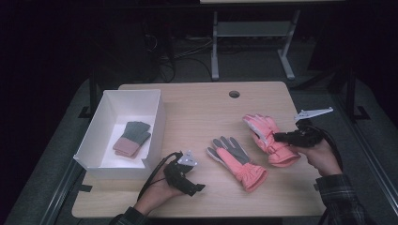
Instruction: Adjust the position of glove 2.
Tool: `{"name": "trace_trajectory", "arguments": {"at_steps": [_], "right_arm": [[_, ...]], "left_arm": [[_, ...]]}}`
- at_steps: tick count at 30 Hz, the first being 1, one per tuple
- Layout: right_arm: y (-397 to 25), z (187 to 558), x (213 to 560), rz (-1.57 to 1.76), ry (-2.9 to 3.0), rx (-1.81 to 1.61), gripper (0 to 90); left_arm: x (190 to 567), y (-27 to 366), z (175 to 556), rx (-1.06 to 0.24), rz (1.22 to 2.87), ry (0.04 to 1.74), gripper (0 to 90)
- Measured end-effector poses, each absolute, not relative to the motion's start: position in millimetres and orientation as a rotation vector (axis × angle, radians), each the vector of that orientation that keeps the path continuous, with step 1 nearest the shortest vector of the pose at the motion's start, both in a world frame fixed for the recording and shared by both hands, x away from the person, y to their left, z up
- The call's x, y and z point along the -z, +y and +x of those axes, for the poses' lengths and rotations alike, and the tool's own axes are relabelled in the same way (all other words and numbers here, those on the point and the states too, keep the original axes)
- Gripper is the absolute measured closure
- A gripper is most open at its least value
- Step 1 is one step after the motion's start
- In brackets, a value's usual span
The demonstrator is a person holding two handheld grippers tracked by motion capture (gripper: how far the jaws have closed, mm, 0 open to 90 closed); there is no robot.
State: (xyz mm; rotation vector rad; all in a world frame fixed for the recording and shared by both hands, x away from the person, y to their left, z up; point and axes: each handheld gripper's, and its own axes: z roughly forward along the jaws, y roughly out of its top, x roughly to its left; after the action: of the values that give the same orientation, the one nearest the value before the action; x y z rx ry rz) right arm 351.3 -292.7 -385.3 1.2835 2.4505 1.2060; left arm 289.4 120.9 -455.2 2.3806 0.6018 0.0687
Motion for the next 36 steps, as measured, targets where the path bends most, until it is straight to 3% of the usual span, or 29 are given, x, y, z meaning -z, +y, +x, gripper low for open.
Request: {"name": "trace_trajectory", "arguments": {"at_steps": [12,22,36], "right_arm": [[-252,330,357,1.145,2.503,-1.306,87.9],[-213,325,366,1.046,2.613,-1.263,87.8],[-195,332,388,1.052,2.673,-1.180,87.8]], "left_arm": [[455,120,289,-0.075,2.371,0.607,13.4],[454,122,289,-0.076,2.374,0.604,13.4],[455,121,289,-0.075,2.375,0.604,13.4]]}}
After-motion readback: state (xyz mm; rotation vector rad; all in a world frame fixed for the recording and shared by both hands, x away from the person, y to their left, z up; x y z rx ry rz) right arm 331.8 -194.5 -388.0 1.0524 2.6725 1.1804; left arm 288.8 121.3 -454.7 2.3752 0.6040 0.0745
